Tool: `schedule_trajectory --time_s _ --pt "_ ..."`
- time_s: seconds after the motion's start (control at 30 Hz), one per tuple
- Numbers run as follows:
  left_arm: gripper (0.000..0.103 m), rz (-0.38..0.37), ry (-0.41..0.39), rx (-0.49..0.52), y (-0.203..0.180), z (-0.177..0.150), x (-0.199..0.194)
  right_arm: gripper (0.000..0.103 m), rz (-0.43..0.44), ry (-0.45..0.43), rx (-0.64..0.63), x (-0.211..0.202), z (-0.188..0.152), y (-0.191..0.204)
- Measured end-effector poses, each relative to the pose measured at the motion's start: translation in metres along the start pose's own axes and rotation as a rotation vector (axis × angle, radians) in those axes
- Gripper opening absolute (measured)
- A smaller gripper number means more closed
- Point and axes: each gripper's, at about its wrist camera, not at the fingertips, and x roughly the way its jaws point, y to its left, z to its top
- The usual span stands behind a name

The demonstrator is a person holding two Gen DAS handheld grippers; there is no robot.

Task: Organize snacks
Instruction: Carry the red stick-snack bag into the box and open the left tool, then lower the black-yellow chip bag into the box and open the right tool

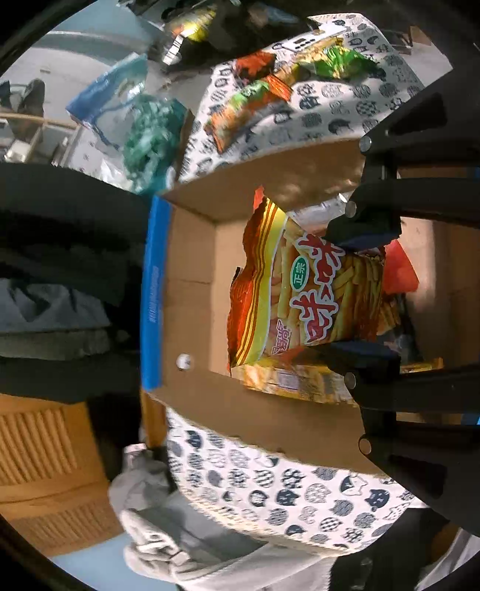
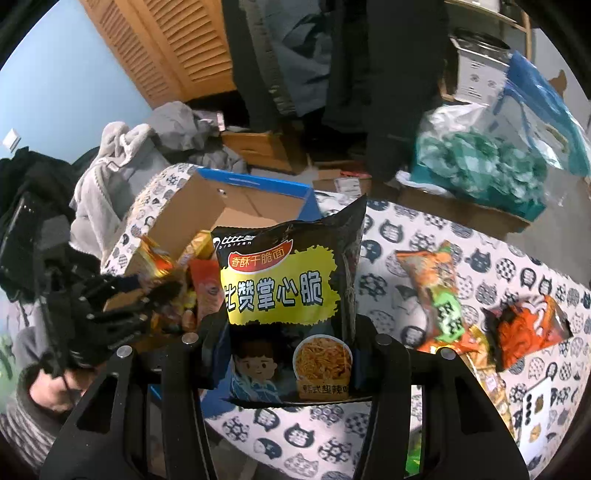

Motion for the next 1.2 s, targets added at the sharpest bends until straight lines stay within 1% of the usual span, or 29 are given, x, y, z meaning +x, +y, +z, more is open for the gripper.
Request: schedule_trajectory --time_s 0.17,0.33,0.47,0.63,0.73,0.9,1.03,1.2 --pt "0.041 0.017 0.060 -0.019 0.009 -0.007 0.018 0.050 0.009 0.013 -0.017 0.009 0.006 0.012" --pt "0.041 0.009 0.121 -0.054 0.017 -0.011 0.033 0.050 0.015 0.024 -0.032 0.017 0.010 0.024" --pt "0.041 0.032 0.127 -0.049 0.018 -0.011 0.036 0.050 0.019 0.032 -0.046 0.021 0.011 0.030" --pt "0.047 0.059 0.147 -0.048 0.018 -0.011 0.042 0.050 0.022 0.044 -0.056 0.028 0.011 0.038" --pt "0.050 0.041 0.138 -0.071 0.023 -0.010 0.035 0.050 0.033 0.056 -0.062 0.034 0.011 0.044" --pt "0.065 0.037 0.074 -0.101 0.033 -0.005 0.010 0.050 0.055 0.077 -0.077 0.050 0.014 0.057" --pt "0.066 0.046 0.032 -0.123 0.042 -0.004 -0.006 0.050 0.073 0.096 -0.097 0.066 0.018 0.069" --pt "0.066 0.041 0.027 -0.152 0.055 -0.005 -0.015 0.050 0.091 0.134 -0.125 0.087 0.016 0.086"
